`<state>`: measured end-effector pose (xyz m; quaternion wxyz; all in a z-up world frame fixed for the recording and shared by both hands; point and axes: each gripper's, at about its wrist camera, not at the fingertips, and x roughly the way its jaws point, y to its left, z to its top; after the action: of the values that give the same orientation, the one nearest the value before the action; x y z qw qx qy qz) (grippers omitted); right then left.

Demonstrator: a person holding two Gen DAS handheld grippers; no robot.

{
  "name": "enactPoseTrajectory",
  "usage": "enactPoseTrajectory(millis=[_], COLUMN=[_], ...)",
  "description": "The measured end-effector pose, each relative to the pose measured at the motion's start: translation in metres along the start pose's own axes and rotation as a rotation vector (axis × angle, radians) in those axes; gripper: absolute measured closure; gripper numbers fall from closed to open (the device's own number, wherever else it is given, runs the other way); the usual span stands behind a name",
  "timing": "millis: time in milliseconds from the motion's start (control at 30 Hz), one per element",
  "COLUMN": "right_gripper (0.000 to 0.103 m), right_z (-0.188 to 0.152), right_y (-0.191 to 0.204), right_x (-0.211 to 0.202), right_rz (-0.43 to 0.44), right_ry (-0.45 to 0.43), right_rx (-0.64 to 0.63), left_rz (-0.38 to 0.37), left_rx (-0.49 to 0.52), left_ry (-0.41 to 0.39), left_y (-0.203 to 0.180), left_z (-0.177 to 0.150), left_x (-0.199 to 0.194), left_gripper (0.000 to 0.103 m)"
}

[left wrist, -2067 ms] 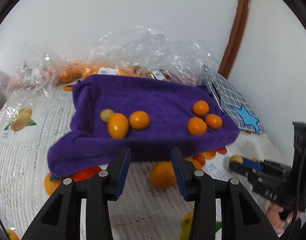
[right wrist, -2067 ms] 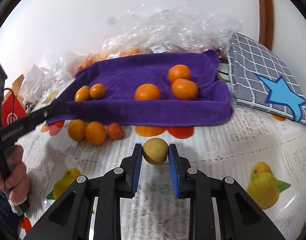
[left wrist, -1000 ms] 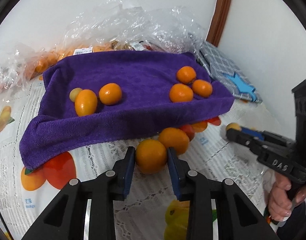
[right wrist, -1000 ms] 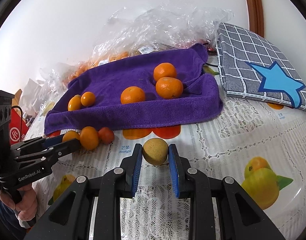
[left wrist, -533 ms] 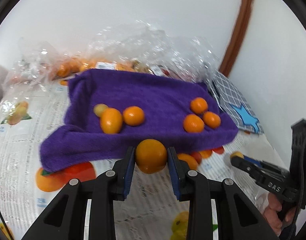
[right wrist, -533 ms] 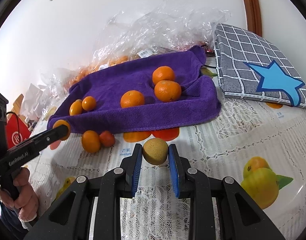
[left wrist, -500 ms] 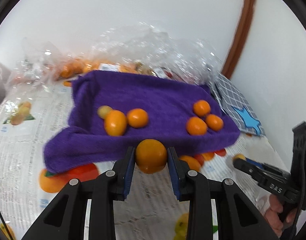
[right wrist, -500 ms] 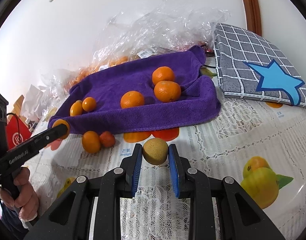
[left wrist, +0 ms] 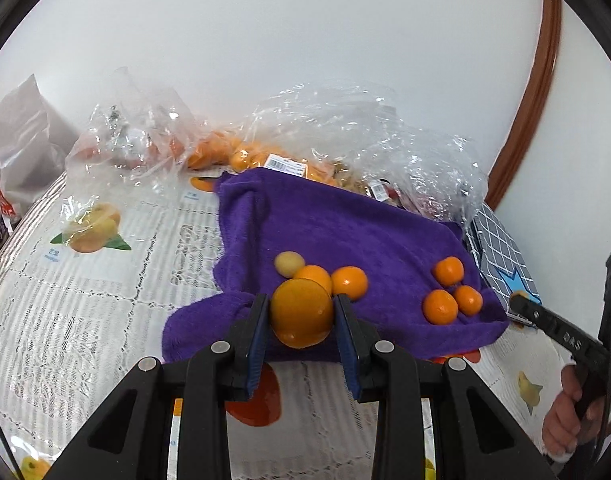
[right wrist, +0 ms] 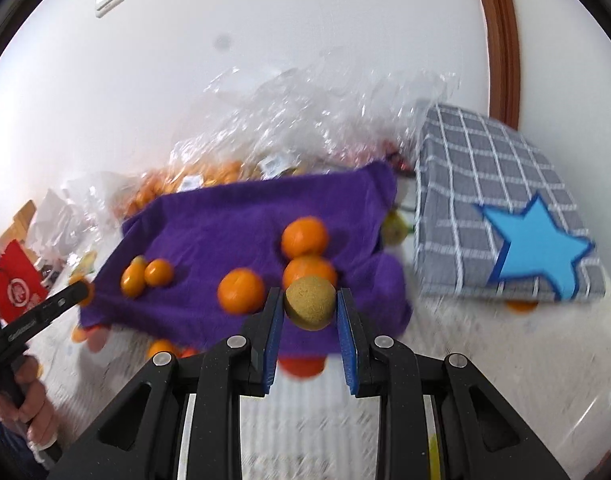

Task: Organize fruits
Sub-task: 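Carry both held fruits over the purple towel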

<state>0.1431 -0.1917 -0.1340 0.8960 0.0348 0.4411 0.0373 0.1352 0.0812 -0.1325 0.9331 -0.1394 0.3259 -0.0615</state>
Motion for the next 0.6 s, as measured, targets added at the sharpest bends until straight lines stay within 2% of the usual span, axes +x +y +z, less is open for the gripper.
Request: enactPoseTrajectory(millis=[133, 267, 600], right_gripper=[0.077, 0.077, 0.076], right_z=[0.011, 0.005, -0.001], right_y=[-0.006, -0.014, -0.02], right_x=[0.02, 0.039, 0.045], right_rz=[-0.027, -0.015, -0.027], right_ry=[0.017, 0.046, 0.068], right_rx=[-0.009, 0.021, 0.022], left_rz=[0.021, 0.024, 0.002], left_rx=[-0.004, -0.013, 0.015], left_ry=[-0.002, 0.003, 0.005], left_y=[0.003, 0.007, -0.002], left_z=[0.002, 0.002, 0.002], left_x=[0.005, 0.009, 0.013], left_gripper=[0.072, 0.072, 0.072])
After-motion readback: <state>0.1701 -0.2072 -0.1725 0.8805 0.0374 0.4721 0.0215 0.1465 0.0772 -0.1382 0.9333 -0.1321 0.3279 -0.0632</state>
